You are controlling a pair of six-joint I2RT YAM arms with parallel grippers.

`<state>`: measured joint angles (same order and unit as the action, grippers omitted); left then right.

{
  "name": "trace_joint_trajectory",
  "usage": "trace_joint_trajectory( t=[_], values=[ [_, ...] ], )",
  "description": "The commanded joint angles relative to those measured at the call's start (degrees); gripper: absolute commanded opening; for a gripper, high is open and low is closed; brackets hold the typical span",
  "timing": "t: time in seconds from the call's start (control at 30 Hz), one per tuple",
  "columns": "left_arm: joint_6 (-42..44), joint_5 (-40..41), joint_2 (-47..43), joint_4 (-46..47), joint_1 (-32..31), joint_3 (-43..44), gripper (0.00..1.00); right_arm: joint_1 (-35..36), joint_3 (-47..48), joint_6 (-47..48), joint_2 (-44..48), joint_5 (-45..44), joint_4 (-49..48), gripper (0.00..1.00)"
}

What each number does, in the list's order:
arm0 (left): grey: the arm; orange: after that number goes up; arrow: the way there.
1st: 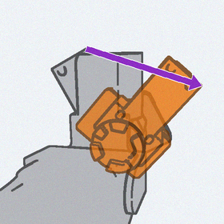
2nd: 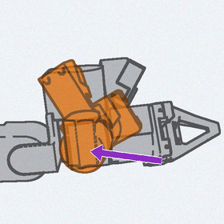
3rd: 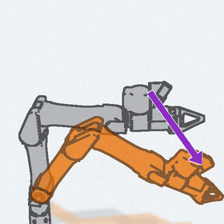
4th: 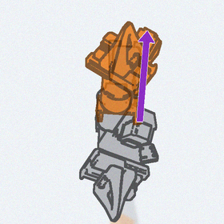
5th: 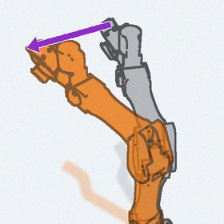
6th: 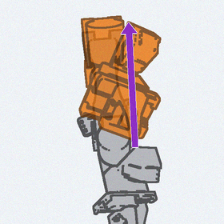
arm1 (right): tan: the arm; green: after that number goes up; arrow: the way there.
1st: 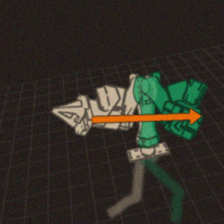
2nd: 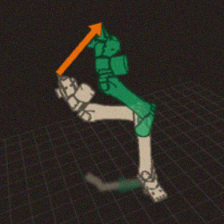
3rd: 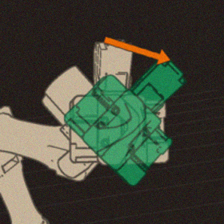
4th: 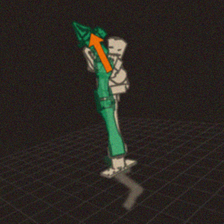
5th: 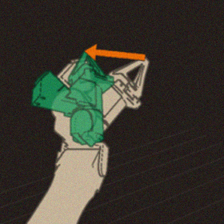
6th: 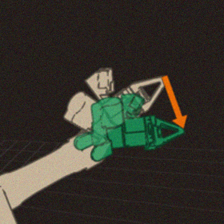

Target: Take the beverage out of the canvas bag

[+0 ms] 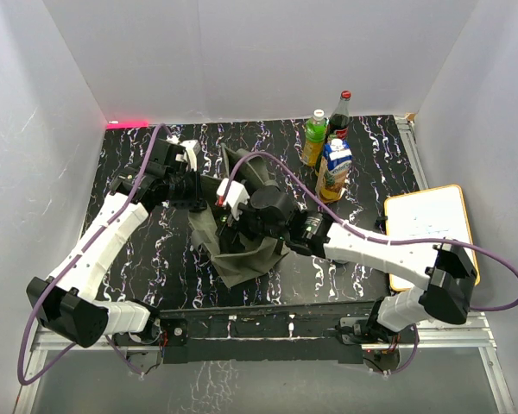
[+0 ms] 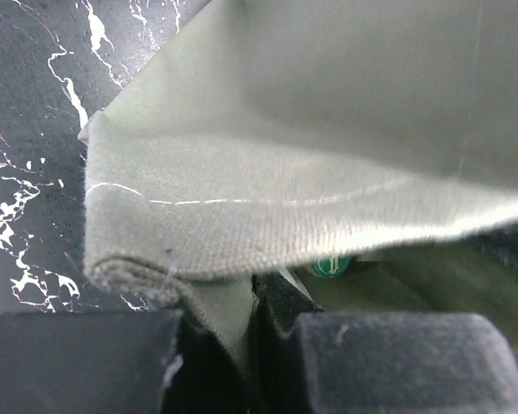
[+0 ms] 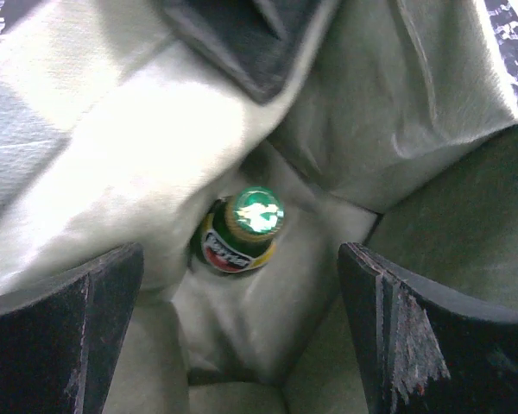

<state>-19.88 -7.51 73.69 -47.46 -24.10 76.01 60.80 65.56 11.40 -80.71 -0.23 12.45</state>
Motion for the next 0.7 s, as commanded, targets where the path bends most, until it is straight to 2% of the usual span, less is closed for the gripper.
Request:
trace_joint_trajectory(
  t=[0.0, 0.2, 0.37, 0.57, 0.67],
  values=[
    [1.0, 0.6, 0.3, -2.8, 0.0, 1.8, 0.00, -3.3, -2.2, -4.7, -2.3, -0.5, -7.3, 0.98],
    [1.3, 0.5, 0.2, -3.1, 0.0, 1.9, 0.00, -4.5, -4.7, 0.9, -5.1, 7.9, -13.1, 0.98],
    [1.3, 0.0, 0.1, -3.6, 0.0, 2.2, 0.00, -4.9, -6.2, 0.7, -8.1, 8.4, -19.4, 0.92],
    [1.4, -0.2, -0.2, -4.5, 0.0, 2.6, 0.00, -5.2, -6.7, -1.0, -12.9, 5.2, -25.5, 0.83],
    [1.5, -0.3, -0.2, -5.0, 0.1, 3.0, 0.00, -5.2, -6.1, -0.1, -14.9, 5.9, -26.3, 0.79]
  ],
)
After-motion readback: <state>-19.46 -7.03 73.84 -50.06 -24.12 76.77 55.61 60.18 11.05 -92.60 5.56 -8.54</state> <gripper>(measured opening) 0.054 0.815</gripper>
